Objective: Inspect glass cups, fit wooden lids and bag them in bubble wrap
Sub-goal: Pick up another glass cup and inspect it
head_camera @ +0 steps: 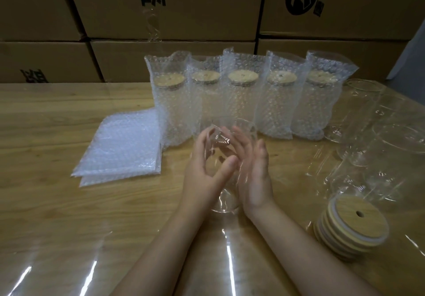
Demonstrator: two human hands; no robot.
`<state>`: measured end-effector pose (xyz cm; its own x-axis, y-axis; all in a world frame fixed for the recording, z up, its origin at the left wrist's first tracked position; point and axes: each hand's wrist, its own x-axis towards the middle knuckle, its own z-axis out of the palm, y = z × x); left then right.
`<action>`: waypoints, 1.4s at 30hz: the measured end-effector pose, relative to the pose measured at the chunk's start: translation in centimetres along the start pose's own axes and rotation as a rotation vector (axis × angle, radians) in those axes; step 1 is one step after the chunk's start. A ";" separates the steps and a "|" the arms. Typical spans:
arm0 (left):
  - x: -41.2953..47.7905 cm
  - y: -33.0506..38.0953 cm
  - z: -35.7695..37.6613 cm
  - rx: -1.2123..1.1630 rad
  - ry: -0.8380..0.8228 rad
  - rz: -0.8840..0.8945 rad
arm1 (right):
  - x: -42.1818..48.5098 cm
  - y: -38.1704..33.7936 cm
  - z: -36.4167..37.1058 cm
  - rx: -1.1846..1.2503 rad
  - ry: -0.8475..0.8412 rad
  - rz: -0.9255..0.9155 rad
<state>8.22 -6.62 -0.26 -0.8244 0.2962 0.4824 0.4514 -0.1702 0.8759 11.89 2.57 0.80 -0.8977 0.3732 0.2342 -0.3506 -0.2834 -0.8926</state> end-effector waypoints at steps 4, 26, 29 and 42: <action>-0.6 0.1 -0.3 0.318 0.046 0.292 | 0.0 0.0 -0.2 0.120 -0.022 0.092; -0.3 0.7 -0.7 0.300 -0.189 0.723 | 0.0 -0.1 -1.6 0.232 -0.129 0.545; -0.1 0.3 -1.5 0.220 -0.215 0.532 | -0.2 0.2 -1.5 0.227 -0.016 0.491; 0.4 1.2 -2.3 0.091 -0.249 0.073 | -0.3 0.0 -0.2 0.221 0.017 0.167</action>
<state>7.66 -8.91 0.95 -0.6842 0.5099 0.5214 0.5447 -0.1181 0.8303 12.26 2.66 0.66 -0.9441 0.3190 0.0829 -0.2495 -0.5272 -0.8123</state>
